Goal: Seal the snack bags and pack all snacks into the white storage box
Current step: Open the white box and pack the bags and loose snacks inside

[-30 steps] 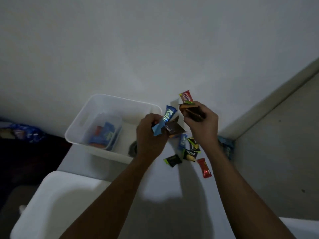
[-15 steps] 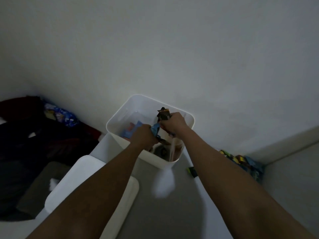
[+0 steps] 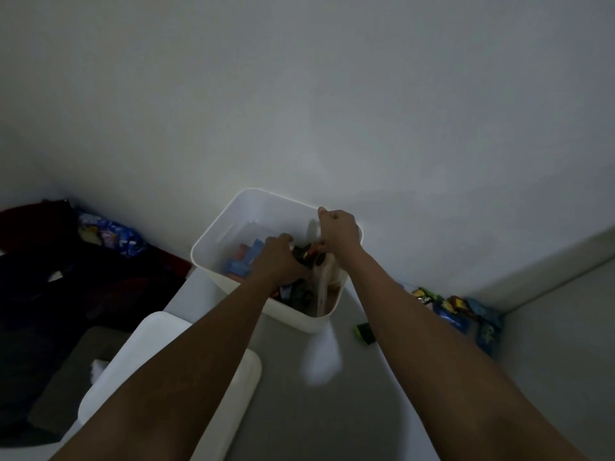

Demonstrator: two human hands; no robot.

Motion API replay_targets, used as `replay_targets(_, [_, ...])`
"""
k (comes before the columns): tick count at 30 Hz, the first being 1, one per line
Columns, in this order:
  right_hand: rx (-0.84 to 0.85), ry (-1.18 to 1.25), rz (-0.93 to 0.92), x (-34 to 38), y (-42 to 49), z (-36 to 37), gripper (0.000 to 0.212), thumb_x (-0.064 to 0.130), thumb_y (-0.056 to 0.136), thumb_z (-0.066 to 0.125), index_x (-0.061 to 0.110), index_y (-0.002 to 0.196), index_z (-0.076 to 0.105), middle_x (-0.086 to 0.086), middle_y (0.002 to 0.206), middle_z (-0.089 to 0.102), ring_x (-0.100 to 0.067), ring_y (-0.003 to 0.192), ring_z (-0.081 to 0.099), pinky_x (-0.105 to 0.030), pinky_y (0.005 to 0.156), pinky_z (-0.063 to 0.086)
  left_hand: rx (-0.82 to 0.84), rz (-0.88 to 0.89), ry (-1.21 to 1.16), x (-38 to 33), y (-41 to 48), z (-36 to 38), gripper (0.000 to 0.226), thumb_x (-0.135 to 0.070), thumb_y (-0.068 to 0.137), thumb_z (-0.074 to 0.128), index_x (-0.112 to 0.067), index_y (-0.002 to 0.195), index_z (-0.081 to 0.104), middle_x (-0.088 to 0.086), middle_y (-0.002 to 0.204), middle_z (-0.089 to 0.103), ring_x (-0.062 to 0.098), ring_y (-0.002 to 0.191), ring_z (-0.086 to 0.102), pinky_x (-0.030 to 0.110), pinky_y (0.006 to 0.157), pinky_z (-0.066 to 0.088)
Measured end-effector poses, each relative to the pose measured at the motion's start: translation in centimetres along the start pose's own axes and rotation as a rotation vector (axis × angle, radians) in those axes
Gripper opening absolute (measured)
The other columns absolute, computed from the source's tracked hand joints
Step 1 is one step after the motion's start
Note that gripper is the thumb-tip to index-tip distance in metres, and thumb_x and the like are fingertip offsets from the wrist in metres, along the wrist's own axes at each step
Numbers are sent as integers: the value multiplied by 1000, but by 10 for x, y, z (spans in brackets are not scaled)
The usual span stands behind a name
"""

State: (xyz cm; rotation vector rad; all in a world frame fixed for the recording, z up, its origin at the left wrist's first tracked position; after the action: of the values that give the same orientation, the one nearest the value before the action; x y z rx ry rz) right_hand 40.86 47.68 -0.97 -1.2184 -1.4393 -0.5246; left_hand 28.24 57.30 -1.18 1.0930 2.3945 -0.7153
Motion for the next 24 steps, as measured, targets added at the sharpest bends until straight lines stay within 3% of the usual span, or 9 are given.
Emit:
replay_targets(4, [-135,100,-72,2,-14,-49,37,43,90,56,10,75,64,-7,79,67,-29,82,69,-51,77,60,-141,52,-87,-36,2,-2,92,-41,74,79,-16,148,31,13,145,38,33,130,42,45,106,40])
replay_targets(10, [-374,185,-57,-30,-40,-154,25,31,99,54,13,83,63,-9,84,68,-25,74,69,-37,64,63,-329,419,-200,-143,-21,7,81,-24,74,70,-12,146,36,13,140,48,31,126,48,45,101,46])
replay_targets(13, [-472,97,-16,-66,-51,-195,29,33,98,53,9,86,64,-6,81,67,-23,75,67,-39,64,60,-234,618,-187,-183,-35,43,81,-30,74,66,-9,146,37,14,138,49,32,123,50,45,99,47])
replay_targets(17, [-556,-28,-1,-134,-73,-229,27,33,95,56,8,91,65,-3,85,66,-20,82,61,-29,69,43,43,780,-26,-184,-48,121,96,-49,71,74,-10,149,35,14,143,48,32,130,46,43,108,40])
replay_targets(20, [-580,-139,56,-201,-90,-237,52,54,83,62,14,117,63,-7,112,65,-25,107,61,-34,88,49,191,678,239,-142,-43,176,128,-70,53,77,-18,154,19,12,156,31,34,143,29,54,113,31])
replay_targets(24, [-543,-461,175,-265,-120,-226,112,83,64,63,27,153,22,-10,153,36,-32,140,37,-54,110,38,372,523,502,-72,-43,228,145,-79,47,75,-32,154,-12,0,164,-14,33,150,-15,62,118,1])
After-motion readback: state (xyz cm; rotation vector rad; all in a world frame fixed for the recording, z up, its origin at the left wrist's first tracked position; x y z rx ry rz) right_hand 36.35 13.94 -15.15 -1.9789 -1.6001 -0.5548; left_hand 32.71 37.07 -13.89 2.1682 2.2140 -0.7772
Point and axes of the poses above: each hand's wrist, its own y-axis towards the middle knuckle, its own z-axis out of the palm, x = y × z, the point moved 8 cm from there along y, towards the middle knuckle
